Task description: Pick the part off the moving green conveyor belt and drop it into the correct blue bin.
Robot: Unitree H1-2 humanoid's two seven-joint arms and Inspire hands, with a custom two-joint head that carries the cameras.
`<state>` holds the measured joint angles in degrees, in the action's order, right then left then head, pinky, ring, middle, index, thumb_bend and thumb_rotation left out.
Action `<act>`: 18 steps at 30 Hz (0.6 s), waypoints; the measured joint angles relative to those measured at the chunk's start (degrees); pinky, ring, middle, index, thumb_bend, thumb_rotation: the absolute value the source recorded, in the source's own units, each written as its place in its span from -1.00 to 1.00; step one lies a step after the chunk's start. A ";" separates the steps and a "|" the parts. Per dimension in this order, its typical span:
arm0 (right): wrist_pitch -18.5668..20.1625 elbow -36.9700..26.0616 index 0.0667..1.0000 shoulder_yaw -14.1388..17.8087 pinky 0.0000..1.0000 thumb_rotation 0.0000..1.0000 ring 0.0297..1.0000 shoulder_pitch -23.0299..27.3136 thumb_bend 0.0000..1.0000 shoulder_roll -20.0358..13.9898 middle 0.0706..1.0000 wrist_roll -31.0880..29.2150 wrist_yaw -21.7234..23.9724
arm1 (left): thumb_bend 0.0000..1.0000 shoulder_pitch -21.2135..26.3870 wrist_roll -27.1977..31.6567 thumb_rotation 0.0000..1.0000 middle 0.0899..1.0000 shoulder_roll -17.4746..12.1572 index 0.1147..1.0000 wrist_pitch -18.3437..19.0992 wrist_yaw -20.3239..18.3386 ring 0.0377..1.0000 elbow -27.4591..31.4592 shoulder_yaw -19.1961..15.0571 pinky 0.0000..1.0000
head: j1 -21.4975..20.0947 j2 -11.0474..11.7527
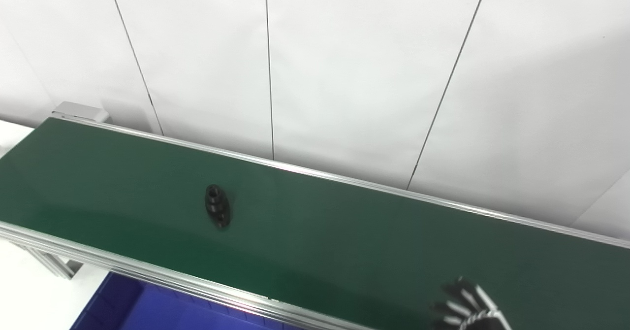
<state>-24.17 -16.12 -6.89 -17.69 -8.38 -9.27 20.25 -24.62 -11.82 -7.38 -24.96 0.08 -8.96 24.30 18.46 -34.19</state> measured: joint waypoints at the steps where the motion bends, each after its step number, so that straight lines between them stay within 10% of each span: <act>1: 0.00 0.03 0.80 0.24 0.28 0.80 0.51 1.32 1.00 0.15 0.74 -0.02 -0.48 | 1.00 0.05 0.00 0.73 0.67 0.04 0.65 0.00 0.00 0.65 0.00 0.01 0.46 | 0.00 0.09; 18: 1.05 7.47 0.78 1.81 0.21 0.68 0.53 16.00 0.91 1.94 0.77 19.34 -8.13 | 1.00 0.41 0.08 0.65 0.67 0.34 0.64 0.00 0.00 0.66 -0.08 0.02 0.48 | -0.44 0.18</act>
<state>-23.12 -8.65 -5.08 -1.69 -6.43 10.06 12.11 -24.21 -11.74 -7.04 -24.96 0.08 -9.04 24.32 18.02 -34.01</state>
